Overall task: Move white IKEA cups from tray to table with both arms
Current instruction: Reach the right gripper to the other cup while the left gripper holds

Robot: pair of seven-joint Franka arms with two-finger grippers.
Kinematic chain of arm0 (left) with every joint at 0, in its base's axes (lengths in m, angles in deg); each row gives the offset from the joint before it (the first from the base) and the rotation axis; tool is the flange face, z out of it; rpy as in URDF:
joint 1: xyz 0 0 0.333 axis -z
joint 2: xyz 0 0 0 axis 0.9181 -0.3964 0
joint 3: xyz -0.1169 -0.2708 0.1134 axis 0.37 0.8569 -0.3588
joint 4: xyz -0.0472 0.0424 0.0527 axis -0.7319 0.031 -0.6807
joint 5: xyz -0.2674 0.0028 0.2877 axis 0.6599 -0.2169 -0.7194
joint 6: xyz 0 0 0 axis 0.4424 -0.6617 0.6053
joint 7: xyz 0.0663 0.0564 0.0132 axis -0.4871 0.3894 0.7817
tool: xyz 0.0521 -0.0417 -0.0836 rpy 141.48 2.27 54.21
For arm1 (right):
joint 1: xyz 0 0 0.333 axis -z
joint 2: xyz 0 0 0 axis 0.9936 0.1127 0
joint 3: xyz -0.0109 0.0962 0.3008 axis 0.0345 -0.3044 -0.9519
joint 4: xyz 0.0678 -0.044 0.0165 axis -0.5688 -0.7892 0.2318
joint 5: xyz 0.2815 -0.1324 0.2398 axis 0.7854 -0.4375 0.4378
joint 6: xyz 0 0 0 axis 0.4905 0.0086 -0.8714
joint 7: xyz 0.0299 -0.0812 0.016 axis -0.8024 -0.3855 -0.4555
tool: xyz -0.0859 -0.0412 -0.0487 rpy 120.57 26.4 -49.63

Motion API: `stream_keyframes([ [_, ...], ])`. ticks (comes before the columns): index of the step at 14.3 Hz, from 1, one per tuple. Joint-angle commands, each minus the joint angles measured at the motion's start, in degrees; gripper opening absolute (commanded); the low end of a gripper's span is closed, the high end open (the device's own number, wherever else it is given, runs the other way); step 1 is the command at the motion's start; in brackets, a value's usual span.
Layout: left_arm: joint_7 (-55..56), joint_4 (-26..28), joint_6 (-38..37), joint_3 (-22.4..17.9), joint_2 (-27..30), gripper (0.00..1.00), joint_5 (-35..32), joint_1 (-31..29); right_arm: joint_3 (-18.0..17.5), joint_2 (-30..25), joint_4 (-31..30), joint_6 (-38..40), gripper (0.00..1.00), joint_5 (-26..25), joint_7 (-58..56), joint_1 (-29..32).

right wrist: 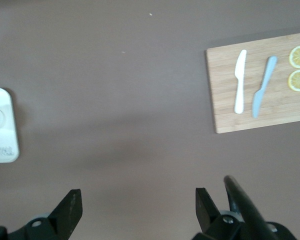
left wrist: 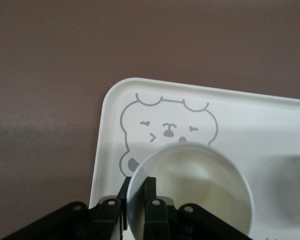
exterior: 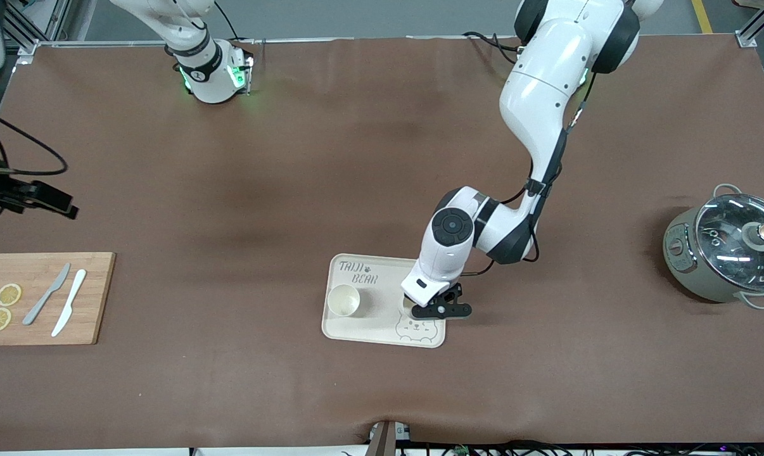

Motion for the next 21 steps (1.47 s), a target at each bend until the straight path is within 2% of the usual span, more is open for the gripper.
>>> stream_keyframes([
  [1, 1.44, 1.2, 0.51, -0.88, 0.84, 0.0, -1.46, 0.77, 0.28, 6.32, 7.32, 0.33, 1.0, 0.51, 9.76, -5.31],
  [4, 1.44, 2.25, 0.51, -0.88, 1.37, 0.0, -1.46, 0.68, 0.28, 9.67, 7.96, -5.1, 1.0, 0.51, 17.94, -10.33],
  [7, 1.44, 3.57, -0.62, -0.79, 5.22, 0.0, -1.46, -0.19, 0.19, 13.09, 8.04, -11.08, 1.0, 2.0, 22.35, -12.88],
  [9, 0.13, 7.42, -4.74, -0.79, 10.39, 0.0, -1.54, -2.03, 0.28, 15.73, 8.04, -15.65, 1.0, 4.2, 26.64, -14.81],
  [11, -5.47, 13.73, -4.85, 0.17, 15.93, 0.0, -1.2, -5.19, 0.54, 19.33, 8.83, -19.08, 1.0, 3.6, 30.78, -19.11],
  [13, -10.14, 19.55, -4.24, 0.97, 20.07, 0.0, -0.93, -7.66, 0.8, 23.81, 11.98, -19.54, 1.0, 3.33, 33.16, -22.02],
  [16, -14.62, 24.74, -3.97, 1.85, 24.2, 0.0, -0.84, -10.47, 0.89, 28.92, 16.56, -19.97, 1.0, 3.15, 35.71, -25.45],
  [18, -18.5, 28.69, -3.1, 3.94, 26.93, 0.0, -0.75, -13.89, 0.89, 30.5, 16.75, -22.07, 1.0, 0.79, 35.81, -27.03],
  [19, -19.91, 31.5, -1.0, 6.22, 28.16, 0.0, -0.75, -16.87, 0.89, 31.47, 16.75, -22.52, 1.0, -0.44, 35.9, -27.82],
  [21, -24.2, 38.69, 6.79, 11.58, 30.27, 0.0, -0.75, -24.24, 0.89, 32.88, 16.66, -24.01, 1.0, -1.5, 37.12, -28.79],
])
